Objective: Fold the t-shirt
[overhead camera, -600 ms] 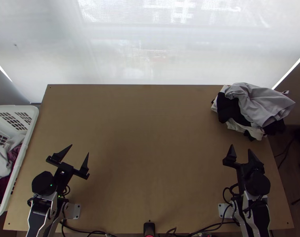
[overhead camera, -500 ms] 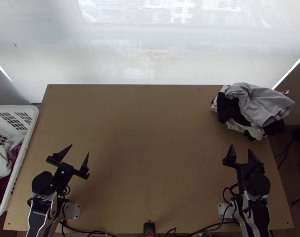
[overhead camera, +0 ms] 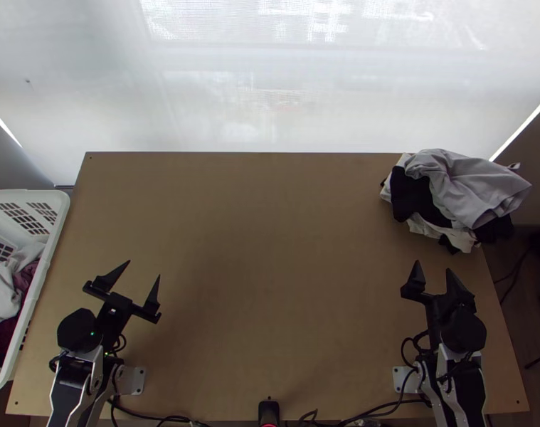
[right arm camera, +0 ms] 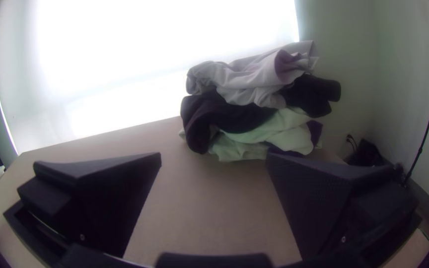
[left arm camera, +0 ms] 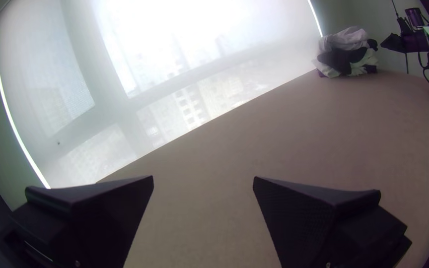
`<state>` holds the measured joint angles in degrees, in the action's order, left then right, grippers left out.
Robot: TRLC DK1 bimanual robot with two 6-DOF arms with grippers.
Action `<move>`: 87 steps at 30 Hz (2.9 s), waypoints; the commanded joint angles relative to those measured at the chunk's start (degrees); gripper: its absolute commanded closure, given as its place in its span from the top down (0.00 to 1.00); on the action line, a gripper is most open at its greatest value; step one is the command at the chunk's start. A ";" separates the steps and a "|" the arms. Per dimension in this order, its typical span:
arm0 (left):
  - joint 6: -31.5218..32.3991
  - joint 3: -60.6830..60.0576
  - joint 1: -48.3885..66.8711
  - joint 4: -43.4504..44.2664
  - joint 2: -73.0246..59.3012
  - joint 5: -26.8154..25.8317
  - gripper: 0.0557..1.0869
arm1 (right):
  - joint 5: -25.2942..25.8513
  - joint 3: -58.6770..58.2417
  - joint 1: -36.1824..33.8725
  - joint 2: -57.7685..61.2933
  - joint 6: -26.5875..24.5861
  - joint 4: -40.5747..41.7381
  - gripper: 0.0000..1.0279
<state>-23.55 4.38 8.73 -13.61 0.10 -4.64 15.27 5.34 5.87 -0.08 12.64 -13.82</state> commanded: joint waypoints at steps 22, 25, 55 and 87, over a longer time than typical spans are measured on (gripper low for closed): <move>0.08 0.01 -0.03 -0.02 -0.01 -0.01 0.95 | 0.03 0.11 -1.03 -0.01 0.36 -0.24 0.96; 0.08 0.01 -0.03 -0.02 -0.01 -0.01 0.95 | -0.15 0.02 2.22 -0.01 0.45 -0.15 0.96; 0.79 0.10 2.08 -0.10 0.08 -3.27 0.95 | 6.97 59.34 14.26 56.41 -4.65 -36.01 0.95; 16.52 51.96 -42.57 0.16 -56.17 13.87 0.95 | 3.72 72.26 17.51 69.77 -8.07 -44.45 0.95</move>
<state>-8.95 44.88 -20.10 -12.34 -42.50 12.21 18.83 74.17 24.67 69.41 5.32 -56.10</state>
